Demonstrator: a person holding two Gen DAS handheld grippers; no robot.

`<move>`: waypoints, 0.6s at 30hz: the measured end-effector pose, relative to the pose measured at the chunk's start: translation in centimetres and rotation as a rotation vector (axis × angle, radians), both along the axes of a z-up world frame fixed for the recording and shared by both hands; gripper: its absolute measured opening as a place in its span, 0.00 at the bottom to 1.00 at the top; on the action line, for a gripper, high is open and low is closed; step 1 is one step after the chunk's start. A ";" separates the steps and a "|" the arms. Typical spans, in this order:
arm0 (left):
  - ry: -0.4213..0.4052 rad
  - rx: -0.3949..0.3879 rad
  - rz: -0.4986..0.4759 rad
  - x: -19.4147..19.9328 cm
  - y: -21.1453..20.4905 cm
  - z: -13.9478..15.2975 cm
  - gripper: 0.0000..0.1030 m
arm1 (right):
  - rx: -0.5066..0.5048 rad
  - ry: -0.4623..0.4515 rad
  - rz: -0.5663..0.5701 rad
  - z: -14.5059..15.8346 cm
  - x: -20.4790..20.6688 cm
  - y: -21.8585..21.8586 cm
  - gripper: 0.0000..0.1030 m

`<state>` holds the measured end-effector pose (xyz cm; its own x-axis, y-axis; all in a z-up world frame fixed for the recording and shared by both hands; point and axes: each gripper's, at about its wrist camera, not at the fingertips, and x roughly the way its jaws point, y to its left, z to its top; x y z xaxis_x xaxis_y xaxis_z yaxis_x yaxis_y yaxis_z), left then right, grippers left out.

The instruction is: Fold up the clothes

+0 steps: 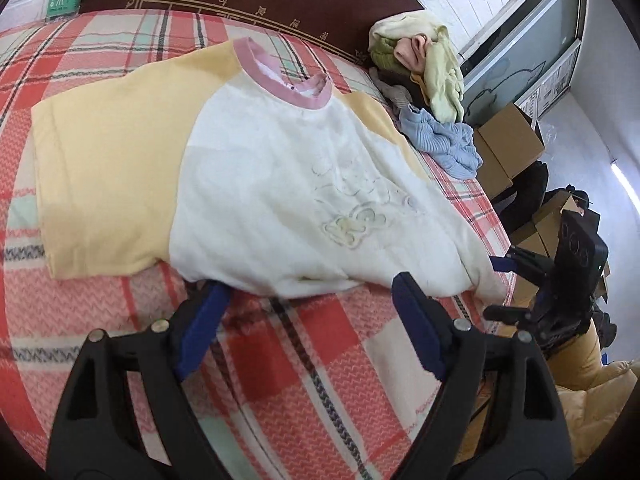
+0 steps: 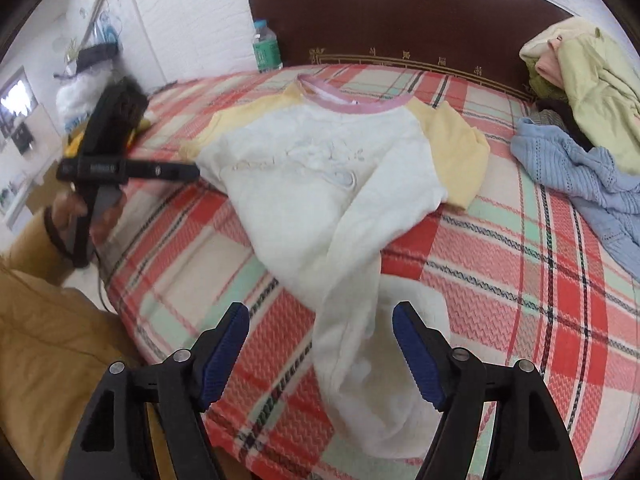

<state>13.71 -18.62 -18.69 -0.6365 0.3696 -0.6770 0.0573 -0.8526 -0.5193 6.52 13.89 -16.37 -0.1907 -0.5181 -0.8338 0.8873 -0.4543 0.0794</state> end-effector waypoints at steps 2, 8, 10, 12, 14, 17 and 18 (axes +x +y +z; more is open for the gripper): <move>0.007 -0.003 0.002 -0.7 -0.3 0.5 0.81 | 0.036 0.038 0.020 -1.0 0.1 -1.0 0.56; 0.067 0.025 0.016 -1.5 -1.8 3.1 0.81 | -0.129 -0.285 0.028 -0.2 -2.4 -1.5 0.11; 0.111 0.051 0.025 -1.0 -2.7 4.6 0.81 | -0.344 -0.464 0.062 2.5 -2.8 -0.5 0.11; 0.153 0.088 0.034 -0.3 -3.6 5.6 0.81 | -0.567 -0.545 0.098 5.2 -3.0 0.6 0.11; 0.184 0.123 0.042 0.5 -4.3 6.2 0.81 | -0.648 -0.543 0.068 5.9 -3.6 1.4 0.12; 0.146 0.118 0.039 1.5 -4.1 4.9 0.81 | -0.524 -0.546 -0.062 2.7 -5.1 2.2 0.17; 0.129 0.111 0.033 1.7 -3.9 4.4 0.81 | -0.469 -0.541 -0.107 1.4 -5.5 2.5 0.17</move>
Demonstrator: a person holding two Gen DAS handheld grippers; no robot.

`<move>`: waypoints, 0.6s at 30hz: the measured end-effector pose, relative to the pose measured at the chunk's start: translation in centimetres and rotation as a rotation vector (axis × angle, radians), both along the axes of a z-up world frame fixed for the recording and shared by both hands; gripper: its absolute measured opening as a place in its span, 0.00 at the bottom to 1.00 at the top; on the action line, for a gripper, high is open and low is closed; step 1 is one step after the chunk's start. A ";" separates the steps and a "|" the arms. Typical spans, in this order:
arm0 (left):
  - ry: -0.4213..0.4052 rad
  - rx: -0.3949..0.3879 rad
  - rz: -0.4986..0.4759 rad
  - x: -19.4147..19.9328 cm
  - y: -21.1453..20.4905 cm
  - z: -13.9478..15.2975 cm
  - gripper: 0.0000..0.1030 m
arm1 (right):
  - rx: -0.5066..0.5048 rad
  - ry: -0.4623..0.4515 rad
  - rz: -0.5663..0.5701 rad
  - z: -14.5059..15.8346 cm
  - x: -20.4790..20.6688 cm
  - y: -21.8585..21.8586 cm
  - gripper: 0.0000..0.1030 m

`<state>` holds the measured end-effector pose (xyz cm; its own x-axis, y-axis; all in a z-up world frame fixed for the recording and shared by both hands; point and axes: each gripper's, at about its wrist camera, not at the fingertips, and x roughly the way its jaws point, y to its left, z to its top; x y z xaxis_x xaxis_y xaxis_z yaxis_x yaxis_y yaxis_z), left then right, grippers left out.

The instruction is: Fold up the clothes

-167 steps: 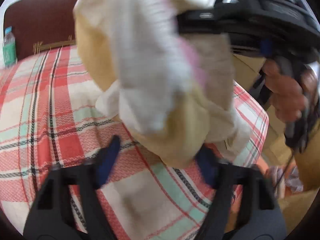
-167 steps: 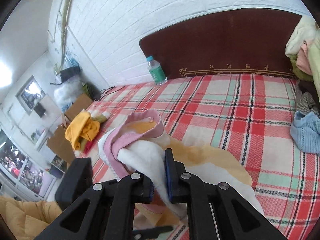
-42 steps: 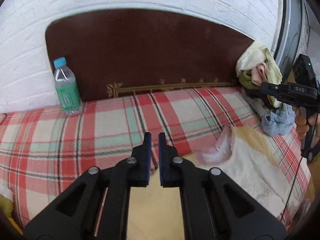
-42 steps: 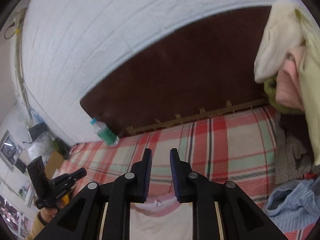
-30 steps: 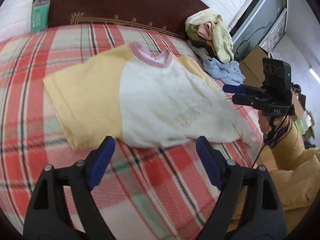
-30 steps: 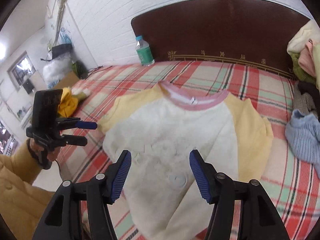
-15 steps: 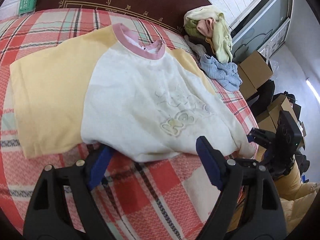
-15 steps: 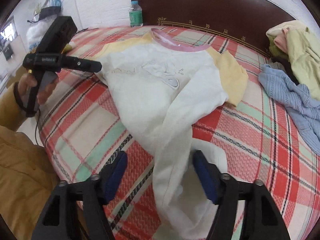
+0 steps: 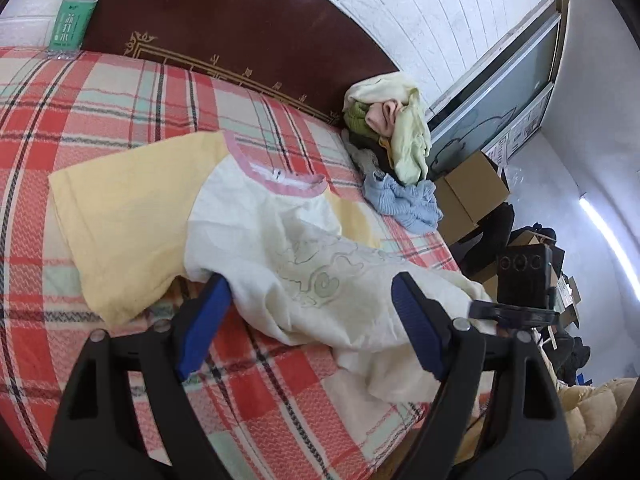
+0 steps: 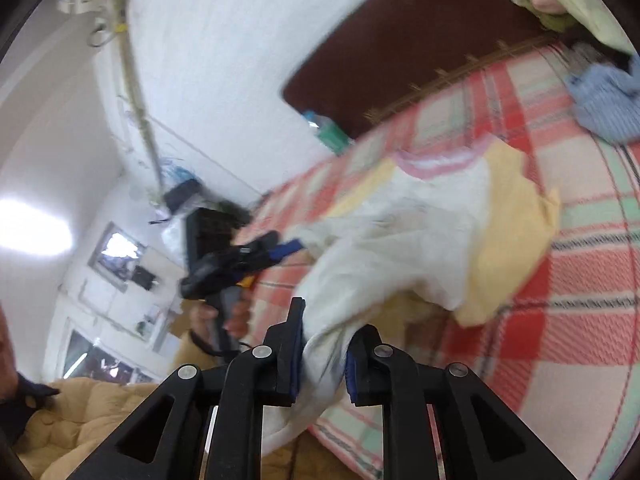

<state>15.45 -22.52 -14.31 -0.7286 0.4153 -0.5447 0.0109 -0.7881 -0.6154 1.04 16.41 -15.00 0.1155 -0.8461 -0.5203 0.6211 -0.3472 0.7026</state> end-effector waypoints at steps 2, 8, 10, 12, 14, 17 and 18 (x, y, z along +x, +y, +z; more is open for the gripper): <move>-0.027 -0.018 -0.016 0.6 0.5 -1.1 0.81 | 0.162 0.035 -0.055 -2.5 -0.4 0.7 0.19; -0.077 -0.071 -0.034 1.0 1.3 -2.8 0.81 | 0.328 0.196 -0.149 -2.0 0.9 3.0 0.40; -0.087 -0.086 -0.036 0.4 1.4 -3.1 0.81 | 0.256 0.286 -0.109 0.9 2.7 2.9 0.41; -0.090 -0.096 -0.038 -0.4 1.5 -3.3 0.81 | 0.178 0.371 -0.012 3.4 5.5 1.5 0.45; -0.094 -0.104 -0.045 -1.3 1.7 -3.3 0.79 | 0.164 0.451 0.091 4.4 8.1 -1.5 0.51; -0.099 -0.110 -0.069 -2.5 2.3 -2.8 0.39 | 0.244 0.539 0.197 2.6 11.2 -7.1 0.51; -0.099 -0.099 -0.065 -2.7 2.1 -2.3 0.33 | 0.279 0.565 0.227 1.6 11.9 -8.7 0.50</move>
